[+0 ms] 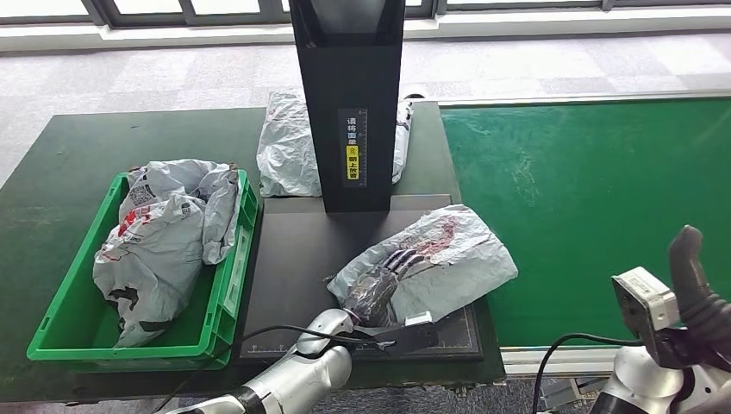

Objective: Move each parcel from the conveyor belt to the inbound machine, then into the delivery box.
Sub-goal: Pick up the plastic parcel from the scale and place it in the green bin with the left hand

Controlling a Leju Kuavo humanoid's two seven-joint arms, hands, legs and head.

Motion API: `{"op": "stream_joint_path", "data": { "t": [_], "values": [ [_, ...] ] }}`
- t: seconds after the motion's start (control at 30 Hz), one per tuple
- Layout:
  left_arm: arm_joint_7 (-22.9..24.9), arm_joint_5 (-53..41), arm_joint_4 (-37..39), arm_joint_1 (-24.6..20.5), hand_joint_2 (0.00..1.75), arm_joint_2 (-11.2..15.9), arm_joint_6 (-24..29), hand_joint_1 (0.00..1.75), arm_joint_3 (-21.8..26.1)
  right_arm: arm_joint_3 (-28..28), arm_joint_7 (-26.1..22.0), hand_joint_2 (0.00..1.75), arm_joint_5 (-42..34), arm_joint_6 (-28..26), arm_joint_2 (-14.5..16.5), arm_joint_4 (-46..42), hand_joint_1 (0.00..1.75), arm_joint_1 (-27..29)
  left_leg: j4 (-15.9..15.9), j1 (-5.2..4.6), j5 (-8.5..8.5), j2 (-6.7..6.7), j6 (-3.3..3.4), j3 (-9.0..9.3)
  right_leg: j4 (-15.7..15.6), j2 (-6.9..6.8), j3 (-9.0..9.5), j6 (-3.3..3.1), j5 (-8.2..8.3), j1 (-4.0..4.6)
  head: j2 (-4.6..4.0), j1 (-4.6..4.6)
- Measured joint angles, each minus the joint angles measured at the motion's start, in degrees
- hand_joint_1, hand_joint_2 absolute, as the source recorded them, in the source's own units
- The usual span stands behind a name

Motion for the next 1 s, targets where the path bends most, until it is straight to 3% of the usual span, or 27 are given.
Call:
{"op": "stream_joint_path", "data": {
  "t": [0.1, 0.23, 0.37, 0.67, 1.0],
  "values": [
    [2.16, -0.97, 1.93, -0.72, 1.75, -0.04, -1.46, 0.01, -2.53, 0.00, 0.01, 1.75, -0.30, -0.01, 0.00, -0.18, 0.00, 0.20, 0.00, 0.00, -0.01, -0.01, 0.01, 0.00, 0.00, -0.01, 0.01, 0.01, -0.01, 0.00, 0.00, 0.00],
    [6.00, -3.43, 3.63, -2.04, 1.75, -0.32, -3.81, 1.75, -5.71, 0.00, -0.01, 1.75, -1.00, -0.01, 0.00, -0.37, 0.00, 0.27, 0.00, 0.00, -0.01, -0.09, 0.02, 0.03, -0.01, -0.11, 0.11, 0.02, -0.01, -0.01, -0.01, 0.00],
    [10.52, -6.88, 4.79, -3.05, 1.75, -0.58, -4.99, 1.75, -9.52, 0.00, 0.00, 1.75, -1.44, -0.02, 0.00, -0.62, 0.00, 0.47, 0.00, 0.00, -0.02, -0.13, 0.06, 0.11, -0.03, -0.16, 0.29, 0.08, -0.05, -0.02, 0.00, 0.00],
    [14.23, -9.84, 5.85, -4.14, 1.75, -0.72, -5.07, 1.75, -14.04, 0.00, 0.00, 1.75, -2.30, -0.02, -0.02, -1.60, 0.00, 1.23, 0.00, 0.01, -0.03, -0.10, 0.07, 0.13, -0.04, -0.14, 0.46, 0.10, -0.07, -0.02, 0.00, 0.00],
    [20.02, -14.19, 6.66, -4.33, 1.75, -0.74, 1.21, 1.75, -16.44, 0.00, -0.02, 1.75, -2.63, -0.02, -0.15, -1.74, 0.00, 2.16, -0.01, 0.01, -0.01, -0.10, 0.05, 0.36, -0.03, -0.12, 0.45, 0.10, -0.07, -0.01, -0.01, 0.00]
  ]
}}
